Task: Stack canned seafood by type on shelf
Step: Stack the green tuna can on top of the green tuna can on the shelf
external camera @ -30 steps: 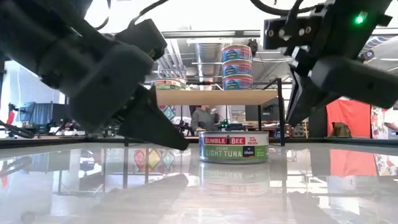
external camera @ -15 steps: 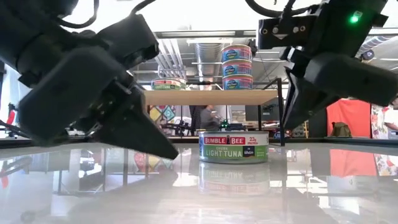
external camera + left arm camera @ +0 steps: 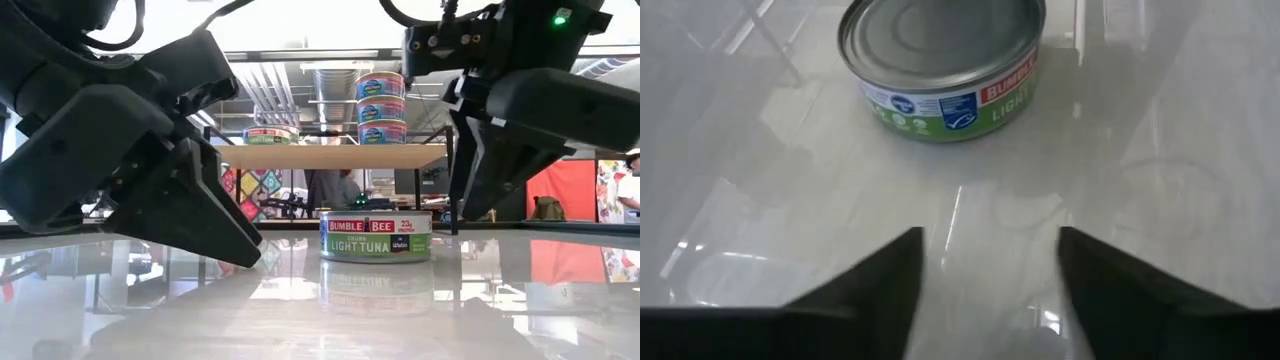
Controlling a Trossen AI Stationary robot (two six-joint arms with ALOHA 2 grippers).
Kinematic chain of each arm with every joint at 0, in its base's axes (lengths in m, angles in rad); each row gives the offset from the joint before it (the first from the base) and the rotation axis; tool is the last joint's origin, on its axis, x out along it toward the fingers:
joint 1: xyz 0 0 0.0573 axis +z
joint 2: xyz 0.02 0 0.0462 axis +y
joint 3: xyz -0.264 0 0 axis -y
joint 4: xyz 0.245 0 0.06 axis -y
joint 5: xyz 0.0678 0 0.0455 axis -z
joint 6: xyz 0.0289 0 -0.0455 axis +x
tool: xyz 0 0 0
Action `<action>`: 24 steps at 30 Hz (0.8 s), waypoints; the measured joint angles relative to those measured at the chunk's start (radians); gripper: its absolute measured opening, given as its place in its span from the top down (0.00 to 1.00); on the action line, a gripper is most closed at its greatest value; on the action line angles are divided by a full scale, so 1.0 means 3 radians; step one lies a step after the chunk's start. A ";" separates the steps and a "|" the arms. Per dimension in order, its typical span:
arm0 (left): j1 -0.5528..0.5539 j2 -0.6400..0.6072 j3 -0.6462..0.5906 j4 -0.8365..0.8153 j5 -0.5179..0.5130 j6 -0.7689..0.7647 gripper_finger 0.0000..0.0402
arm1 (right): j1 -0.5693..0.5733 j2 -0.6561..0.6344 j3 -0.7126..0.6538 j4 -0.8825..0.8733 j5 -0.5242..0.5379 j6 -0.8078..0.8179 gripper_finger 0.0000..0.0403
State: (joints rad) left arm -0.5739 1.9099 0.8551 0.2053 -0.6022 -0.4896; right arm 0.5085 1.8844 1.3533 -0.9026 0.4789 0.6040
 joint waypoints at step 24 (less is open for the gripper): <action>0.0369 0.0008 0.0000 0.0265 0.0309 0.0885 0.01 | -0.0130 0.0002 -0.0001 0.0036 0.0040 -0.0108 0.31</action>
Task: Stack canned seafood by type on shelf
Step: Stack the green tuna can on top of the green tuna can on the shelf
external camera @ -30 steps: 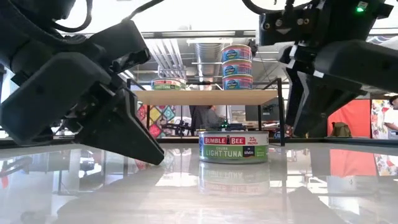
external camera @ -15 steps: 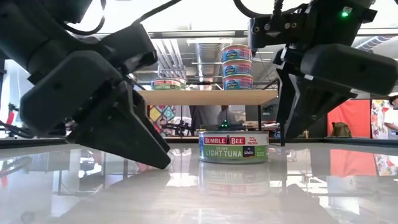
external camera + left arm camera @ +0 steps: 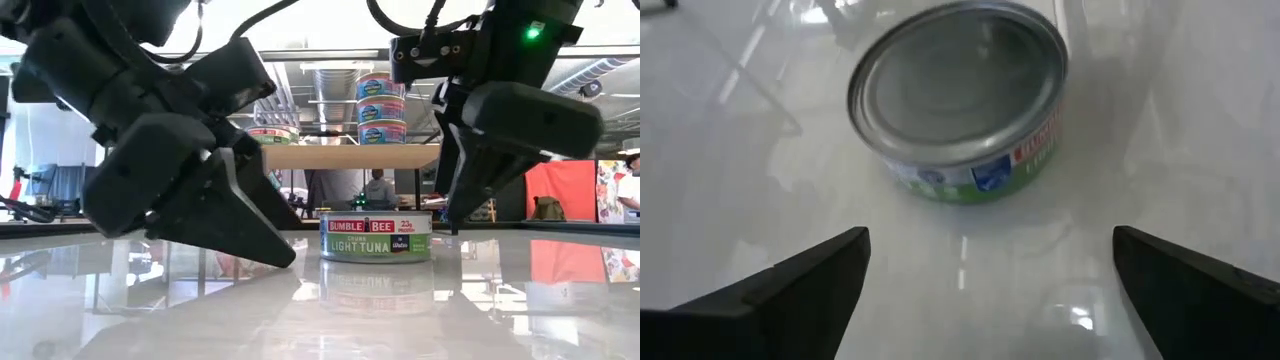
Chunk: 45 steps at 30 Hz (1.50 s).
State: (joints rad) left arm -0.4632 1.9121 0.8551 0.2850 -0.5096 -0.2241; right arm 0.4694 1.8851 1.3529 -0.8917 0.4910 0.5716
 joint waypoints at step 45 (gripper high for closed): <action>0.0572 0.0183 0.0053 0.0736 0.0925 0.0656 0.01 | -0.0149 0.0003 -0.0156 0.0548 0.0215 -0.0139 0.33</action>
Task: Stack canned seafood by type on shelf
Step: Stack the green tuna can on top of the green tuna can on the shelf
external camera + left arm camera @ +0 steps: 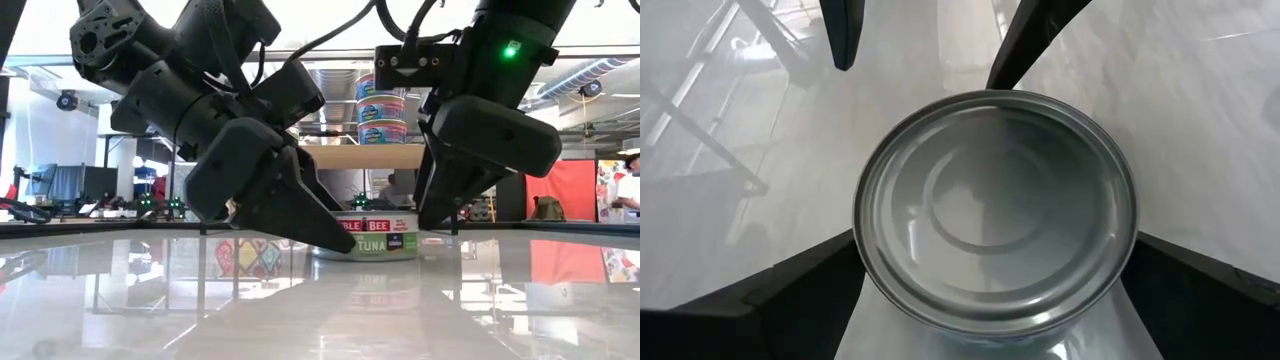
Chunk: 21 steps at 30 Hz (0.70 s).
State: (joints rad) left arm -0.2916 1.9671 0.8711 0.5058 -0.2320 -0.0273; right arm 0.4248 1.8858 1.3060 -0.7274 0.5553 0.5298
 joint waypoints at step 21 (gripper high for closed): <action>0.0006 0.0307 0.0185 0.0177 0.0194 -0.0100 0.00 | 0.0000 -0.0002 -0.0014 0.0006 0.0022 -0.0082 0.29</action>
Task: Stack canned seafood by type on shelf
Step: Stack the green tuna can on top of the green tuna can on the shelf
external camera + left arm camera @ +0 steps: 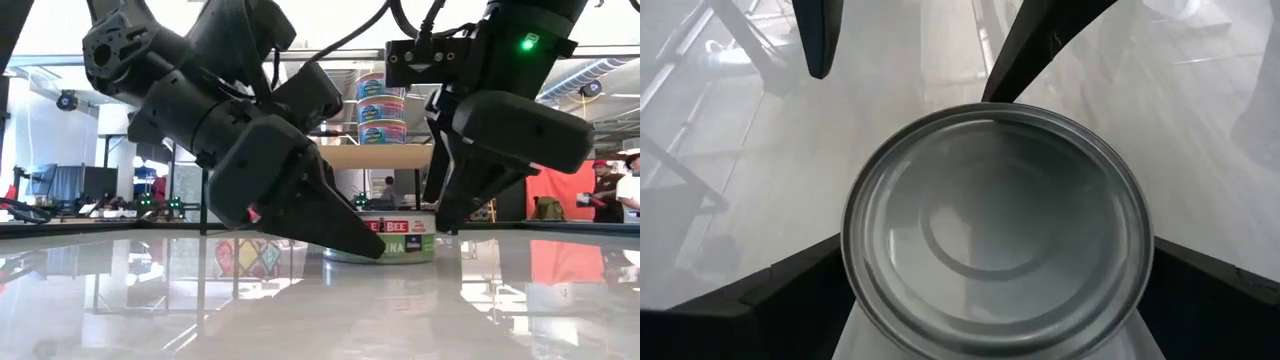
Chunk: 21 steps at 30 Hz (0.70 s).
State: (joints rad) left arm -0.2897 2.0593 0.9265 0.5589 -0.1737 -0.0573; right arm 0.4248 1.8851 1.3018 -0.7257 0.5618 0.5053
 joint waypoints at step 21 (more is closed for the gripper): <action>-0.0019 0.0097 -0.0625 0.1451 -0.0132 -0.0315 0.00 | 0.0018 -0.0001 -0.0058 0.0254 0.0036 0.0068 0.29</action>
State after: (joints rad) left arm -0.2955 2.0884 0.7391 0.9943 -0.2132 -0.1516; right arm 0.4301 1.8847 1.2844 -0.6496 0.5726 0.5257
